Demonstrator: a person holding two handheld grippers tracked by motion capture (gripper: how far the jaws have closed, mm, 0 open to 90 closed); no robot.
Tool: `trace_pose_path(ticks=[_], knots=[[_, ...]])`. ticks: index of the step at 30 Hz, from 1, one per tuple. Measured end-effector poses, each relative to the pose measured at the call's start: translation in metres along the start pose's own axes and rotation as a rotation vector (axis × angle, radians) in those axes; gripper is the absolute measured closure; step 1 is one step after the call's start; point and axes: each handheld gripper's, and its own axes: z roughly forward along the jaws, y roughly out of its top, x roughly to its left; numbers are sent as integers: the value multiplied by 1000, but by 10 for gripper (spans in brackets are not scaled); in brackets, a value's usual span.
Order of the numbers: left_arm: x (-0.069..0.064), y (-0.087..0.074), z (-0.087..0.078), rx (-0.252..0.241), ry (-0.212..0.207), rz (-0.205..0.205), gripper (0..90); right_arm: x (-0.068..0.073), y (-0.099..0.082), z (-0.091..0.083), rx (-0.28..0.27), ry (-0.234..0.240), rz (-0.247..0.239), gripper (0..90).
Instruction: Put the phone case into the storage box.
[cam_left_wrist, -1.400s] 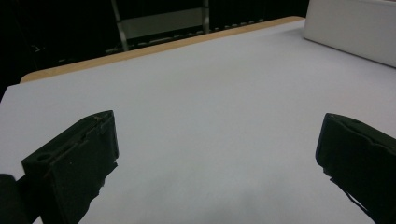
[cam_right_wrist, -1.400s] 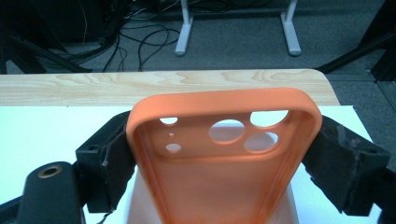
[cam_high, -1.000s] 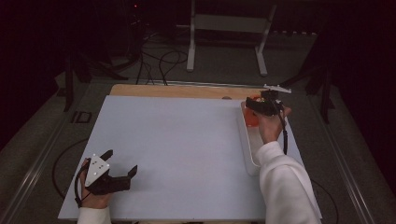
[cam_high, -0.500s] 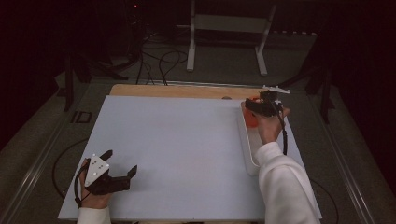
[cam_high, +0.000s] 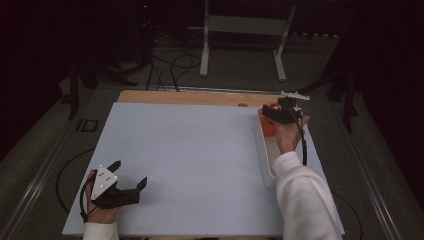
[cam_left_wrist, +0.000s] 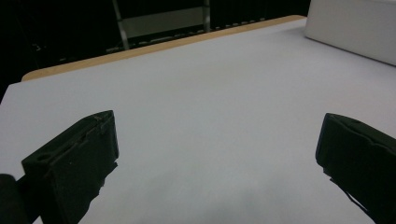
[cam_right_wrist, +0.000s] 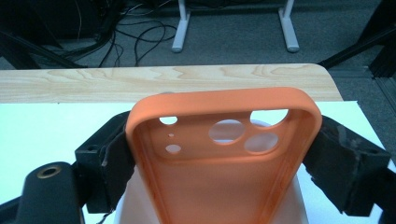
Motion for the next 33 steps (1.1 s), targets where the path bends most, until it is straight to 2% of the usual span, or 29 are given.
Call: trace_pose_path(ticks=[20,33], knots=[[0,0,0,0,-1,-3,1,3,3,12,-10,-9,-10,155],[1,-1,-1,-2,-1,-6,1,6,8,20,14,-22,-21,153]])
